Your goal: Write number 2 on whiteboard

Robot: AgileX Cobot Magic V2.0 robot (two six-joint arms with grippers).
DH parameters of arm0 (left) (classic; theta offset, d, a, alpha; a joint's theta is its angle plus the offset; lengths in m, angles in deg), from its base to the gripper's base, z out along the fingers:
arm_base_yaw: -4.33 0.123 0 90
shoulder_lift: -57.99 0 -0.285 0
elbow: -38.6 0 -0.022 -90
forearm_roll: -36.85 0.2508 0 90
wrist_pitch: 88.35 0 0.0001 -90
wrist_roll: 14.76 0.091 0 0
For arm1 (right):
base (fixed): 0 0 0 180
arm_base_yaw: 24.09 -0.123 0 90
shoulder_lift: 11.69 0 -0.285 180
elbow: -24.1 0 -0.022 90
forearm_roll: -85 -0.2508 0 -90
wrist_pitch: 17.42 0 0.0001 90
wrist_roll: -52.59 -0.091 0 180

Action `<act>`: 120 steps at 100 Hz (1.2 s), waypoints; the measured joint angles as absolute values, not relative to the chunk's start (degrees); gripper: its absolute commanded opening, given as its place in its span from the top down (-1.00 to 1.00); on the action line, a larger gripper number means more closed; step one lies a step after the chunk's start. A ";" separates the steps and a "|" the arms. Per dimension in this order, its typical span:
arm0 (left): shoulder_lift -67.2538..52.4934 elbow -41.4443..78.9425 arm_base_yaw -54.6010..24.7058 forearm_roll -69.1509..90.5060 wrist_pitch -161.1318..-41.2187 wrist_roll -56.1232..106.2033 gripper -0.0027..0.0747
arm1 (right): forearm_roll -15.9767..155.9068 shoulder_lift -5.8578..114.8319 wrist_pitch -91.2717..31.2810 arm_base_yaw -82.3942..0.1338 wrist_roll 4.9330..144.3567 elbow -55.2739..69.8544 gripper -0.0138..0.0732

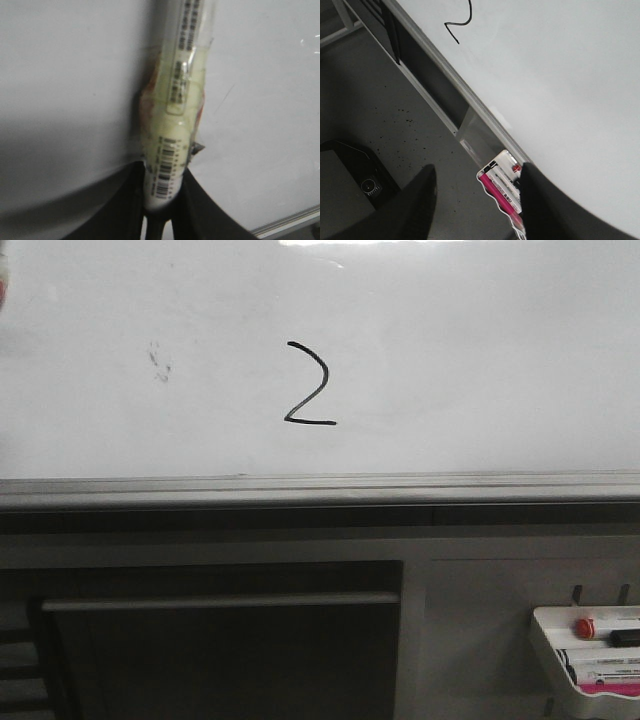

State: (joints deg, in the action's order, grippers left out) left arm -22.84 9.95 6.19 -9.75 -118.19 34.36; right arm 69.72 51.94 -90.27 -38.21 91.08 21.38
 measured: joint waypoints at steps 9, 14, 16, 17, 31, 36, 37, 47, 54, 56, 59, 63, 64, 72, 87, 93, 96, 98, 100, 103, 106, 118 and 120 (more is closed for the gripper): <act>-22.95 9.95 6.19 -9.75 -118.69 34.36 0.15 | 69.72 51.94 -90.27 -38.21 90.65 21.38 -0.08; -22.95 9.95 6.19 -9.75 -119.11 34.36 0.01 | 69.72 51.94 -90.27 -38.21 90.11 21.38 -0.08; -22.95 9.95 6.19 -9.75 -119.40 34.36 -0.03 | 69.72 51.94 -90.27 -38.21 89.96 21.38 -0.08; -22.95 9.95 6.19 -9.75 -119.47 34.36 -0.05 | 69.72 51.94 -90.27 -38.21 89.94 21.38 -0.08; -22.85 10.26 6.19 -8.21 -121.48 33.66 -0.08 | 69.62 51.94 -90.27 -38.21 87.67 21.38 -0.08; -22.72 11.12 6.19 -5.45 -122.49 31.66 -0.08 | 69.68 51.94 -90.27 -38.21 86.21 21.38 -0.08; -22.72 11.44 6.19 -4.93 -122.72 30.82 -0.08 | 69.68 51.94 -90.27 -38.21 85.97 21.38 -0.08; -21.47 14.05 6.19 5.50 -126.57 22.95 -0.08 | 69.80 51.80 -90.27 -38.21 81.48 21.38 -0.08; -20.12 15.94 6.19 13.45 -129.86 16.12 -0.08 | 70.60 51.23 -90.27 -38.21 76.40 21.06 -0.08; -19.65 16.42 6.19 15.63 -130.82 14.10 -0.08 | 71.04 50.98 -90.27 -38.21 74.43 20.67 -0.08; -18.92 17.02 6.19 18.22 -131.97 11.74 -0.08 | 71.59 50.65 -90.27 -38.21 72.62 20.06 -0.08; -17.87 17.59 6.19 21.22 -133.23 9.00 -0.08 | 72.23 49.90 -90.16 -38.21 70.22 18.65 -0.08; -17.40 17.74 6.19 21.64 -133.44 8.63 -0.08 | 72.51 49.76 -90.16 -38.21 69.84 18.37 -0.08; -14.38 18.05 5.30 25.00 -134.58 5.89 -0.08 | 74.75 47.52 -88.02 -38.21 65.61 13.55 -0.08; -7.54 18.05 1.92 27.65 -135.90 4.74 -0.08 | 79.18 41.48 -79.45 -38.21 58.28 3.32 -0.04; -4.89 17.42 1.11 27.78 -136.16 4.63 -0.07 | 80.25 38.26 -75.99 -38.21 55.26 -0.43 0.04; -3.18 16.68 0.98 27.92 -136.02 4.65 -0.07 | 80.82 36.79 -74.70 -38.21 54.08 -1.92 0.08; -2.44 16.32 0.87 28.01 -136.01 4.65 -0.06 | 81.30 35.71 -73.80 -38.21 53.39 -2.96 0.11; -1.28 15.66 0.90 28.05 -135.82 4.62 -0.06 | 81.73 34.57 -72.99 -38.21 52.93 -3.96 0.15; 0.80 14.28 0.90 28.15 -134.93 4.52 -0.04 | 82.45 32.95 -71.98 -38.21 52.59 -5.18 0.19; 2.61 13.30 0.90 28.19 -133.83 4.52 -0.01 | 83.18 31.39 -70.79 -38.21 52.09 -6.31 0.24; 11.08 6.34 0.90 28.19 -127.69 4.39 0.16 | 85.00 25.19 -67.08 -38.21 51.30 -10.43 0.41; 12.63 4.99 0.90 28.19 -126.62 4.39 0.20 | 85.00 24.14 -66.58 -38.21 51.25 -11.02 0.45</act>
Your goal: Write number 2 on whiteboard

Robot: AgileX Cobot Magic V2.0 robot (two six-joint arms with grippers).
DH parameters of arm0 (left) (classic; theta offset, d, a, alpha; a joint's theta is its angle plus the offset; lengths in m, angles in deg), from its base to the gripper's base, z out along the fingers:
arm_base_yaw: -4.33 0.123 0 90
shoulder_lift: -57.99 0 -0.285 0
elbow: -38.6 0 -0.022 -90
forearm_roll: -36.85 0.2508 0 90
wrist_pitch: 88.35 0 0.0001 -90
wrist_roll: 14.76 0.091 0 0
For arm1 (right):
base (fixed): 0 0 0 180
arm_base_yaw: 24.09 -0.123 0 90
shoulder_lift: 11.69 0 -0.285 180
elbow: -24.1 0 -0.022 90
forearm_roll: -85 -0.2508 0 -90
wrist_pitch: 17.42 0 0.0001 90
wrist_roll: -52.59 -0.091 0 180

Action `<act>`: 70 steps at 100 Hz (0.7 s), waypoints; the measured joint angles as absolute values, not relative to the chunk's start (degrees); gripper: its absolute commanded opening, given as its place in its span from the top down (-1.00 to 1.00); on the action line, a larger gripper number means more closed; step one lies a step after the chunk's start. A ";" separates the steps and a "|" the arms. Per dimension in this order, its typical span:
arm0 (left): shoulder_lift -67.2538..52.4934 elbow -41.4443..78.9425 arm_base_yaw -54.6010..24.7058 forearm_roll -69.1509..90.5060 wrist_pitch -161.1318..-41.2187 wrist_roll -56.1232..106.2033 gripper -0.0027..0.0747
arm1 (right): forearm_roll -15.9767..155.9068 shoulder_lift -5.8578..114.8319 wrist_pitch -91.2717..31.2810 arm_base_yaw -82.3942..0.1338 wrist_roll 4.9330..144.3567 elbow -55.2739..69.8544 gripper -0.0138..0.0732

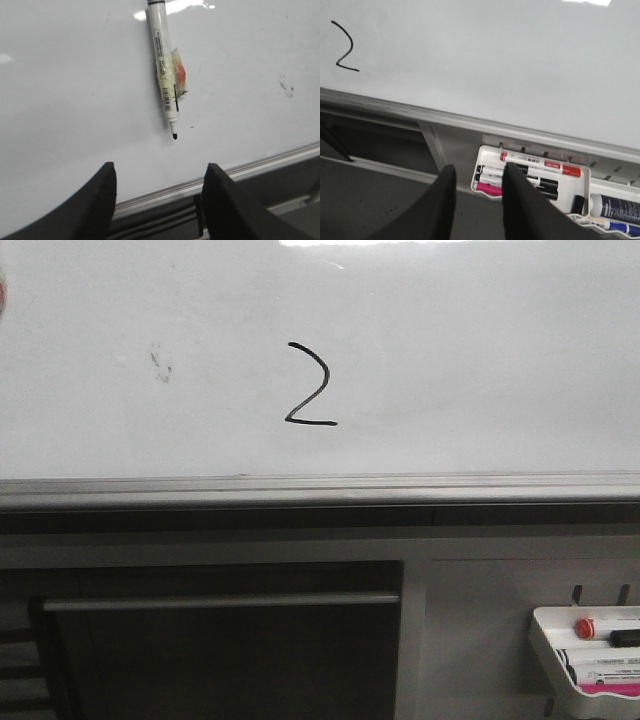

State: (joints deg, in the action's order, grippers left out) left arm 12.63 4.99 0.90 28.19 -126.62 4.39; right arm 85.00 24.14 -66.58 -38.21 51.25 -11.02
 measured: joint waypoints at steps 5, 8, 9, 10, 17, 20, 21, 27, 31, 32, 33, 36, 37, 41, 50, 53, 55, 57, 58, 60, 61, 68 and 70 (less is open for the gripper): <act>15.96 1.77 0.90 27.70 -124.33 4.39 0.30 | 85.00 21.77 -65.56 -38.21 51.16 -12.22 0.55; 17.71 -0.54 0.90 27.31 -123.21 4.39 0.36 | 85.00 20.16 -65.20 -38.21 51.16 -12.93 0.63; 18.56 -0.99 0.90 27.02 -122.66 4.39 0.39 | 85.00 19.85 -65.03 -38.21 51.05 -13.07 0.67; 18.97 -1.45 0.90 26.87 -122.39 4.39 0.40 | 85.00 19.56 -64.79 -38.21 51.11 -13.33 0.69; 23.11 -6.34 0.90 25.30 -119.30 4.39 0.58 | 84.64 16.82 -64.20 -38.21 51.02 -14.38 0.85; 24.13 -8.00 0.90 24.67 -118.11 4.39 0.65 | 84.47 15.65 -63.92 -38.21 51.02 -14.62 0.85; 24.77 -8.40 0.90 24.50 -117.78 4.39 0.67 | 84.26 15.44 -63.94 -38.21 51.02 -14.77 0.85; 27.17 -11.63 0.90 22.99 -114.94 4.37 0.85 | 83.57 13.89 -63.54 -38.21 51.02 -15.22 0.85; 28.98 -13.44 0.90 21.81 -112.90 4.37 0.95 | 83.05 13.30 -63.54 -38.21 50.91 -15.48 0.85; 29.21 -13.98 0.90 21.62 -112.56 4.37 0.98 | 83.04 13.11 -63.54 -38.21 50.91 -15.47 0.85; 29.44 -13.98 0.90 21.45 -112.26 4.37 0.98 | 82.92 13.09 -63.54 -38.21 50.91 -15.47 0.85; 30.38 -15.20 0.90 20.91 -110.90 4.37 0.98 | 82.68 12.86 -63.54 -38.21 50.91 -15.47 0.85; 30.56 -15.42 0.90 20.68 -110.28 4.37 0.98 | 82.68 12.73 -63.54 -38.21 50.91 -15.47 0.85; 31.22 -16.55 0.90 20.17 -108.67 4.37 0.98 | 82.44 12.63 -63.54 -38.21 50.91 -15.47 0.85; 31.83 -17.99 0.90 19.24 -107.31 4.37 0.98 | 82.20 12.63 -63.67 -38.21 50.91 -15.47 0.85; 31.83 -18.33 0.90 18.97 -106.90 4.37 0.98 | 82.20 12.63 -63.75 -38.21 50.91 -15.47 0.85; 31.84 -18.47 0.90 18.88 -106.76 4.37 0.98 | 82.20 12.63 -63.90 -38.21 50.91 -15.47 0.85; 31.94 -18.77 0.90 18.84 -106.66 4.37 0.98 | 82.20 12.62 -64.01 -38.21 50.91 -15.47 0.85; 31.94 -18.76 0.90 18.84 -106.66 4.37 0.98 | 82.11 12.62 -64.01 -38.21 50.91 -15.47 0.85; 31.94 -18.88 0.90 18.80 -106.66 4.37 0.98 | 82.11 12.62 -64.05 -38.21 50.91 -15.47 0.85; 31.94 -19.01 0.90 18.80 -106.55 4.37 0.98 | 82.11 12.62 -64.16 -38.21 50.91 -15.47 0.85; 31.94 -19.42 0.90 18.71 -106.42 4.37 0.98 | 81.99 12.62 -64.15 -38.21 50.91 -15.47 0.85; 31.94 -19.58 0.90 18.71 -106.42 4.37 0.98 | 81.99 12.62 -64.18 -38.19 50.91 -15.47 0.85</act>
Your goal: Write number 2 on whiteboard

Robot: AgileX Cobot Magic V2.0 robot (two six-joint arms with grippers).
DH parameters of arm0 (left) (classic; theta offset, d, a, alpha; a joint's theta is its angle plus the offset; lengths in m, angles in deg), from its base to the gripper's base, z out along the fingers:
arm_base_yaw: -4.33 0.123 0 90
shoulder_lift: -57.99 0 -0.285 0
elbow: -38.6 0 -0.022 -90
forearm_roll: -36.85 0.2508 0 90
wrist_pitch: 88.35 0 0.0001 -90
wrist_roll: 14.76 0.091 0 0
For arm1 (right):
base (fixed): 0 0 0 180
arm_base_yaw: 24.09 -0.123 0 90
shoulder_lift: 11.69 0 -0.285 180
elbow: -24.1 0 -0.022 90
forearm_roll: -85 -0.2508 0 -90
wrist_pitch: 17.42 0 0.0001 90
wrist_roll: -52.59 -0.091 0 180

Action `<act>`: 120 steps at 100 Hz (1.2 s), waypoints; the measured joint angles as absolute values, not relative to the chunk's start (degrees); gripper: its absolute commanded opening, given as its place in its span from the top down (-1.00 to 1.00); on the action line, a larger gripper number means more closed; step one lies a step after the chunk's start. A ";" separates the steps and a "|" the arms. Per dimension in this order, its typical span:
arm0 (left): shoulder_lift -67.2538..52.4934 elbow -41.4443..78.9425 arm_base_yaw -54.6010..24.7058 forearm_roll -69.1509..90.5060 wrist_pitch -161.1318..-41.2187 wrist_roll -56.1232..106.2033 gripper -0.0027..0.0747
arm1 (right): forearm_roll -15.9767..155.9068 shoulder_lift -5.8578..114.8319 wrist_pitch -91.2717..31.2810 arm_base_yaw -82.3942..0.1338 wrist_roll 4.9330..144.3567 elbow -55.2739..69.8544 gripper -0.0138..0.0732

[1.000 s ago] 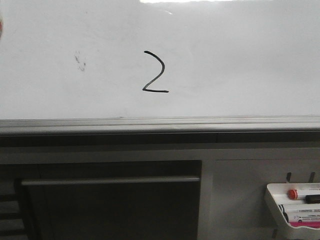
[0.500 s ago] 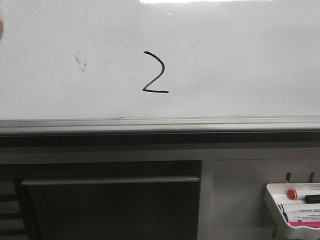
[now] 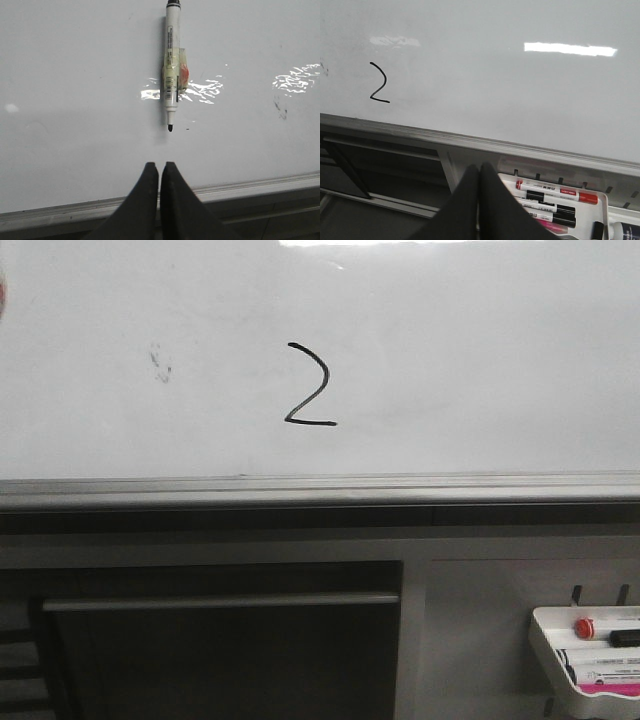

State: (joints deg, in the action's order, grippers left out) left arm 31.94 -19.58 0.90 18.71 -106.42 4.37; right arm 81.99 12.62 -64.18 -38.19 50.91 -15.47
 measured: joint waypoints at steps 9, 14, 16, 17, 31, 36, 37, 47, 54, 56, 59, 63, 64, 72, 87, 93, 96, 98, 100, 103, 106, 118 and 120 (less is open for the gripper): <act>31.94 -19.57 0.90 18.71 -106.32 4.37 0.98 | 81.99 12.62 -64.27 -38.19 50.91 -15.47 0.85; 31.94 -19.57 0.90 18.66 -106.32 4.27 0.98 | 81.99 12.62 -64.27 -38.19 50.91 -15.47 0.85; 31.94 -19.57 0.90 18.66 -106.32 4.27 0.98 | 81.99 12.62 -64.27 -38.19 50.91 -15.47 0.85; 31.94 -19.57 0.90 18.66 -106.32 4.27 0.98 | 81.99 12.62 -64.27 -38.19 50.91 -15.47 0.85; 31.94 -19.61 0.90 18.57 -106.22 4.27 0.98 | 81.99 12.62 -64.27 -38.19 50.91 -15.47 0.85; 31.94 -19.70 0.90 18.57 -106.22 4.27 0.98 | 81.99 12.62 -64.27 -38.19 50.91 -15.47 0.85; 31.94 -19.80 0.90 18.57 -106.22 4.27 0.98 | 81.99 12.62 -64.27 -38.19 50.91 -15.47 0.85; 34.43 -20.12 0.90 18.71 -106.10 4.27 0.98 | 81.90 12.62 -64.27 -38.19 50.91 -15.47 0.85; 37.67 -20.68 0.90 19.45 -106.01 4.27 0.98 | 81.90 12.62 -64.27 -38.19 50.91 -15.47 0.85; 38.41 -20.83 0.90 19.56 -106.01 4.27 0.98 | 81.90 12.62 -64.27 -38.19 50.91 -15.47 0.85; 40.27 -20.96 0.90 19.69 -105.97 4.27 0.98 | 81.90 12.62 -64.27 -38.19 50.91 -15.47 0.85; 42.14 -21.57 0.90 19.77 -105.71 4.27 0.98 | 81.90 12.62 -64.27 -38.19 50.91 -15.47 0.85; 42.88 -21.67 0.90 19.77 -105.74 4.27 0.98 | 81.90 12.62 -64.27 -38.19 50.80 -15.47 0.85; 46.51 -23.11 0.90 19.82 -105.51 4.27 0.98 | 81.90 12.62 -64.27 -38.19 50.80 -15.47 0.85; 50.42 -27.24 0.90 19.82 -104.40 4.27 0.98 | 81.87 12.62 -64.27 -38.19 50.80 -15.47 0.85; 50.42 -29.89 0.90 19.82 -103.00 4.27 0.98 | 81.77 12.62 -64.27 -38.19 50.80 -15.47 0.85; 50.42 -31.16 0.90 19.82 -101.92 4.27 0.98 | 81.77 12.62 -64.38 -38.19 50.80 -15.47 0.85; 50.42 -32.13 0.90 19.82 -101.23 4.27 0.98 | 81.77 12.62 -64.38 -38.19 50.80 -15.47 0.85; 50.42 -33.13 0.90 19.82 -100.68 4.27 0.98 | 81.77 12.62 -64.38 -38.19 50.80 -15.47 0.85; 50.42 -34.44 0.90 19.82 -99.40 4.27 0.98 | 81.77 12.62 -64.38 -38.19 50.80 -15.47 0.85; 50.42 -35.74 0.90 19.82 -98.15 4.27 0.98 | 81.77 12.62 -64.38 -38.19 50.80 -15.47 0.85; 50.42 -38.66 0.90 19.43 -94.42 4.27 0.98 | 81.77 12.62 -64.38 -38.19 50.80 -15.47 0.85; 50.42 -38.66 0.90 19.43 -93.57 4.27 0.98 | 81.77 12.62 -64.38 -38.19 50.80 -15.47 0.85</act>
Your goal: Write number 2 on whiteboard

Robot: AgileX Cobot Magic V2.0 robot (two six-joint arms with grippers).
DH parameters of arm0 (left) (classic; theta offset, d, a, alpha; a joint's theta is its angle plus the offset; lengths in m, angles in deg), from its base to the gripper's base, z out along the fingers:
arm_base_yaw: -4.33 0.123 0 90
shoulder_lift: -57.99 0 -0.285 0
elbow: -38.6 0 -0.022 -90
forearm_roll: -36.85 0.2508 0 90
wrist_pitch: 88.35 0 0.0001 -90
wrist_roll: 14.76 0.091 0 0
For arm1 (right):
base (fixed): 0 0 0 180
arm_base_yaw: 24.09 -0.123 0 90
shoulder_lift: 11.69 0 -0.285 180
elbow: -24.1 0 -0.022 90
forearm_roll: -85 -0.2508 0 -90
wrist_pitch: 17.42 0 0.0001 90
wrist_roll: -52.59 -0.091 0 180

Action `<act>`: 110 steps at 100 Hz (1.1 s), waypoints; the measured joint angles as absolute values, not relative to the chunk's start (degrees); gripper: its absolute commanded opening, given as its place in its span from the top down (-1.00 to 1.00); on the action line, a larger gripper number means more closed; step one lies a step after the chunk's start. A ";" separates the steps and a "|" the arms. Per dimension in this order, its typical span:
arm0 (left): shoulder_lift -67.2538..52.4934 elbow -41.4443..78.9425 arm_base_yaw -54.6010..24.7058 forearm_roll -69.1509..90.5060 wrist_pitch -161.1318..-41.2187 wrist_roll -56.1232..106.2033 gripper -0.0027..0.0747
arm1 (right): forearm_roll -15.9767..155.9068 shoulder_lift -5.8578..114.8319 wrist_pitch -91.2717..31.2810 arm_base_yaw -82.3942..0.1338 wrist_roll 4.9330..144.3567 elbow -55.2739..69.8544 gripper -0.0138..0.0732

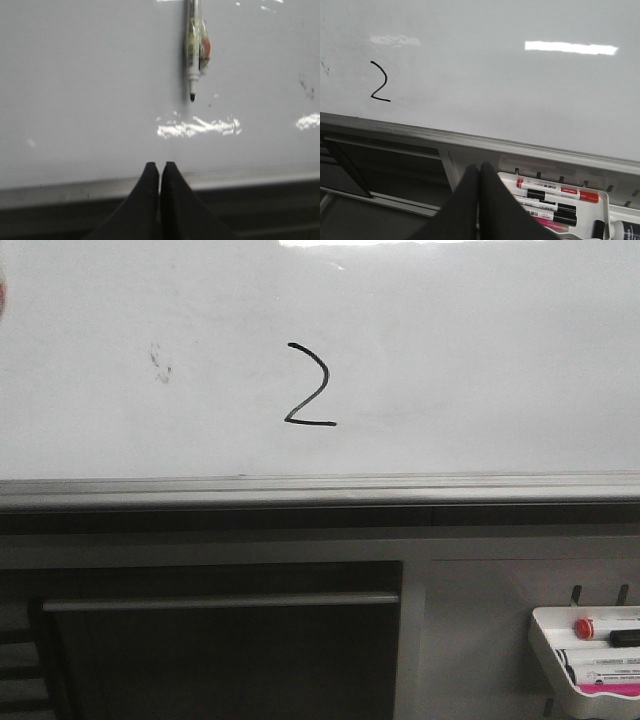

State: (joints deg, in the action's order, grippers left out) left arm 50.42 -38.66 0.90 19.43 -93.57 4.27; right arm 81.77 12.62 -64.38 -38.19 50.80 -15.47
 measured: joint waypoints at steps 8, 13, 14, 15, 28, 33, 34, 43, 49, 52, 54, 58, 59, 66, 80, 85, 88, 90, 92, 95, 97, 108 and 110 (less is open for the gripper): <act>50.42 -38.66 0.90 20.68 -92.94 4.27 0.98 | 81.77 12.62 -64.50 -38.19 50.80 -15.47 0.85; 50.42 -38.66 0.90 22.01 -92.80 4.27 0.98 | 81.77 12.62 -64.50 -38.19 50.80 -15.47 0.85; 50.42 -38.66 0.90 22.23 -92.80 4.27 0.98 | 81.77 12.62 -64.50 -38.19 50.80 -15.47 0.85; 50.42 -38.66 0.90 22.52 -92.80 4.37 0.98 | 81.77 12.62 -64.50 -38.19 50.80 -15.47 0.85; 50.42 -38.66 0.90 23.89 -92.80 4.37 0.98 | 81.77 12.62 -64.50 -38.19 50.80 -15.47 0.85; 50.42 -38.66 0.90 23.93 -92.80 4.48 0.98 | 81.77 12.62 -64.50 -38.19 50.80 -15.47 0.85; 50.42 -38.66 0.90 23.93 -92.80 4.48 0.98 | 81.77 12.62 -64.50 -38.19 50.80 -15.47 0.85; 50.42 -38.66 0.90 23.42 -92.80 4.48 0.98 | 81.77 12.62 -64.50 -38.19 50.80 -15.47 0.85; 50.42 -38.66 0.90 22.74 -92.80 4.38 0.98 | 81.77 12.62 -64.50 -38.19 50.80 -15.47 0.85; 50.42 -38.66 0.90 22.72 -92.80 3.68 0.98 | 81.77 12.62 -64.50 -38.19 50.80 -15.47 0.85; 50.42 -38.66 0.90 22.84 -92.80 3.22 0.98 | 81.77 12.62 -64.50 -38.19 50.80 -15.47 0.85; 50.42 -38.66 0.90 24.47 -92.96 1.18 0.98 | 81.77 12.62 -64.50 -38.19 50.80 -15.47 0.85; 50.42 -38.66 0.90 25.30 -93.08 0.25 0.98 | 81.77 12.62 -64.50 -38.19 50.80 -15.47 0.85; 50.42 -38.66 0.90 29.57 -93.69 -4.62 0.98 | 81.77 12.62 -64.50 -38.19 50.80 -15.47 0.85; 50.42 -38.66 0.90 31.25 -94.76 -8.01 0.98 | 81.77 12.62 -64.50 -38.19 50.80 -15.47 0.85; 50.42 -38.66 0.90 31.38 -94.79 -8.24 0.98 | 81.77 12.62 -64.50 -38.19 50.80 -15.47 0.85; 50.42 -38.66 0.90 31.49 -94.89 -8.36 0.98 | 81.77 12.62 -64.50 -38.19 50.80 -15.47 0.85; 50.42 -38.66 0.90 31.48 -94.89 -8.36 0.98 | 81.77 12.62 -64.50 -38.19 50.80 -15.47 0.85; 50.42 -38.66 0.90 31.48 -94.89 -8.47 0.98 | 81.77 12.62 -64.50 -38.19 50.80 -15.47 0.85; 50.42 -38.66 0.90 31.48 -94.89 -8.49 0.98 | 81.77 12.62 -64.50 -38.19 50.80 -15.47 0.85; 50.42 -38.66 0.90 31.48 -94.89 -8.60 0.98 | 81.77 12.62 -64.50 -38.19 50.80 -15.47 0.85; 50.42 -38.66 0.90 31.48 -94.89 -8.63 0.98 | 81.77 12.62 -64.50 -38.19 50.80 -15.47 0.85; 50.42 -38.66 0.90 31.48 -94.89 -8.73 0.98 | 81.77 12.62 -64.50 -38.19 50.80 -15.47 0.85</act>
State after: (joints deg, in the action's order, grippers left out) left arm 50.42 -38.66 0.90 31.48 -94.89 -8.73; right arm 81.77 12.62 -64.50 -38.19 50.80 -15.47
